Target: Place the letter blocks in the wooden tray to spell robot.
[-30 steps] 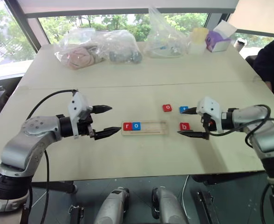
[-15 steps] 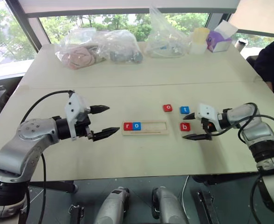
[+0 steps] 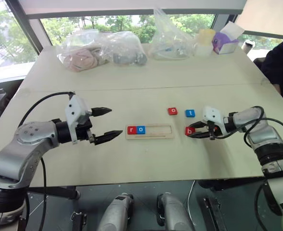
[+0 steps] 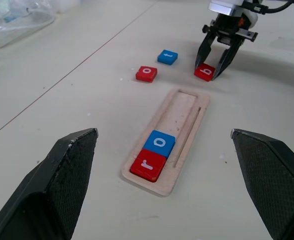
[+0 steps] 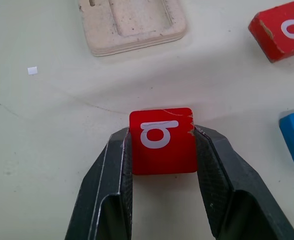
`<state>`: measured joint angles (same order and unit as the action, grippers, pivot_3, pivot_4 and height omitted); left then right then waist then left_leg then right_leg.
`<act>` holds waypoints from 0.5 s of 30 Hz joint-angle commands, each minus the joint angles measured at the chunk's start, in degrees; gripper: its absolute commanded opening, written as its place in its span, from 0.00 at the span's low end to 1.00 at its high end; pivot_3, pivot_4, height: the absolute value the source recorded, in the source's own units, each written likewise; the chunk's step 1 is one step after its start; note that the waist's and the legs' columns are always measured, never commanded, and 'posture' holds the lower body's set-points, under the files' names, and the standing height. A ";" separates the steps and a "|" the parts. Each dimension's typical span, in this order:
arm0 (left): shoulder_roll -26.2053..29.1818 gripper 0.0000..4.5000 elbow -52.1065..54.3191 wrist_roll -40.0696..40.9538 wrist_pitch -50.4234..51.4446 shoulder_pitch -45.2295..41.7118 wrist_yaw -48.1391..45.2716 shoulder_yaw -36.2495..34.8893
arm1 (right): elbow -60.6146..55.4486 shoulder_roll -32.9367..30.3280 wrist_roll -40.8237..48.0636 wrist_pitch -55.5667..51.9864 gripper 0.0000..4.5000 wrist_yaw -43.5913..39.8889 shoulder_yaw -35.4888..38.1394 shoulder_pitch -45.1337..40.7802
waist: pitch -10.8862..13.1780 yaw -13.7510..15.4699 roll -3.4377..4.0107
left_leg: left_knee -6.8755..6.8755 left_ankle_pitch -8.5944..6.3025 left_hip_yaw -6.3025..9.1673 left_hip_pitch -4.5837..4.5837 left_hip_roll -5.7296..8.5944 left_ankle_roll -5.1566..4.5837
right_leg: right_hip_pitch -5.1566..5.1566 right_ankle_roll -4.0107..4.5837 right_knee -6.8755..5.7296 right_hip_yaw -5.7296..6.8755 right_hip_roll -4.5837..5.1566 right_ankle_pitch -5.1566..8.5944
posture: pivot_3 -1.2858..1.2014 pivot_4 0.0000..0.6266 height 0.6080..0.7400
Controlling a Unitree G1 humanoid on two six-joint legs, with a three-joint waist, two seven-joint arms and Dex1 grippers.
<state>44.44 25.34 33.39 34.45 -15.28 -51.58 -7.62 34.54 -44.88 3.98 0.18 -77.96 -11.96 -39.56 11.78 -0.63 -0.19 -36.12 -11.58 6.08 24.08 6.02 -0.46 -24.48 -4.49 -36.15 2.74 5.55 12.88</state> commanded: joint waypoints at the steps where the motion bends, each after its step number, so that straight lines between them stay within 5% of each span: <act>1: 0.57 1.00 1.37 0.70 -0.71 0.17 -0.05 -1.35 | -5.61 0.89 1.66 -2.70 0.26 -0.04 1.80 -2.47 | 0.00 -0.12 0.00 | 0.01 0.00 -0.01 0.00 0.00 0.00 | -0.03 0.00 -0.01 -0.01 0.00 0.00 | 0.52 0.24 0.92; 15: 2.87 1.00 3.40 1.43 -1.00 4.22 -1.53 -3.28 | -14.14 12.65 -0.07 -7.18 0.26 -1.38 -4.82 -9.60 | 0.00 0.06 0.00 | 0.05 0.00 -0.01 0.02 0.01 0.02 | -0.09 -0.02 -0.02 -0.04 0.00 -0.01 | 0.52 0.24 0.92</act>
<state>46.29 26.36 34.29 34.42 -11.20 -52.95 -8.80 20.66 -32.56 4.43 -7.24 -79.98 -16.76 -47.35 11.78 -0.57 -0.19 -36.07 -11.58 6.07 24.11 6.04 -0.44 -24.57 -4.51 -36.18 2.69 5.55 12.87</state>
